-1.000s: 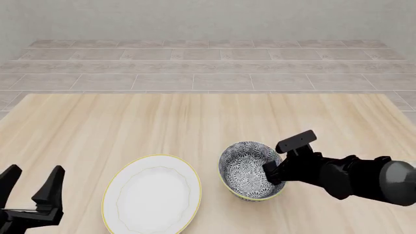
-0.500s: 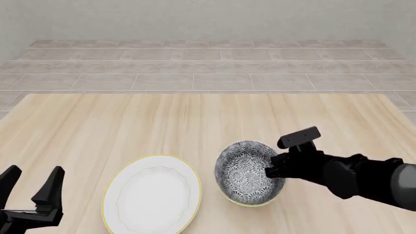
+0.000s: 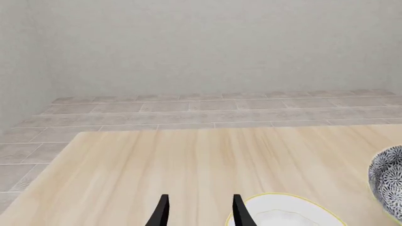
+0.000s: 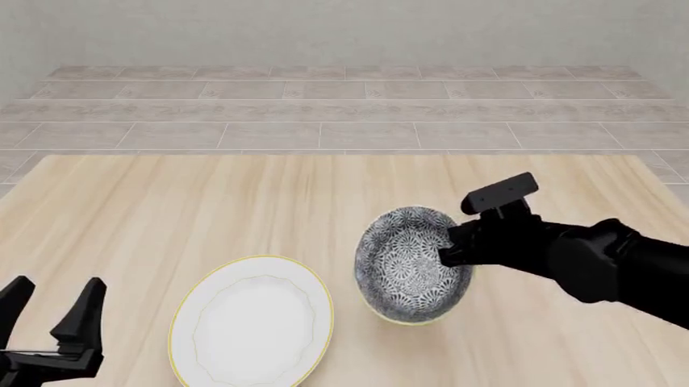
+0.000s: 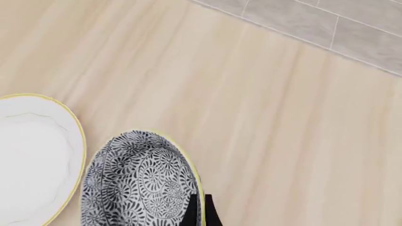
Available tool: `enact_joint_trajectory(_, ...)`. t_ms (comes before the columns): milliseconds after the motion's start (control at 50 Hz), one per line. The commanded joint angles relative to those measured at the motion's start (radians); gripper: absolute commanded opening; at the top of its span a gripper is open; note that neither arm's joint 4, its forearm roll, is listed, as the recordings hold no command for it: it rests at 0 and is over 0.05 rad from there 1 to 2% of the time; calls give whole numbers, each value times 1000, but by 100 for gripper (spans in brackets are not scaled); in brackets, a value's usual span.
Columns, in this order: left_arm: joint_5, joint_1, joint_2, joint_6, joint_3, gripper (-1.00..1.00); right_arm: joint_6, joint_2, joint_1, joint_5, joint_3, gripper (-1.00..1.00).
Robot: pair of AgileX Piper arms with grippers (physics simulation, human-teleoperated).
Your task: Put the bowl on the plate.
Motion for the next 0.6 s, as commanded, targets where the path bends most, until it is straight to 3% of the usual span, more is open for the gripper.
enact_joint_trajectory(20,12,0,-11,-2,0,100,7,-44,3,76,-85,-100)
enact_joint_trajectory(80,21,1,-20,-3,0,100,23,-52,14,98,-110,-100)
enact_joint_trajectory(100,23,0,-22,-3,0,100,66,-51,34,110,-122,-100)
enact_joint_trajectory(180,26,1,-26,-3,0,100,54,-49,36,121,-143,-100)
enact_joint_trajectory(420,48,-1,-53,-3,0,100,130,-8,109,138,-191,-100)
enact_joint_trajectory(600,34,0,-44,-4,0,100,157,22,146,143,-226,-100)
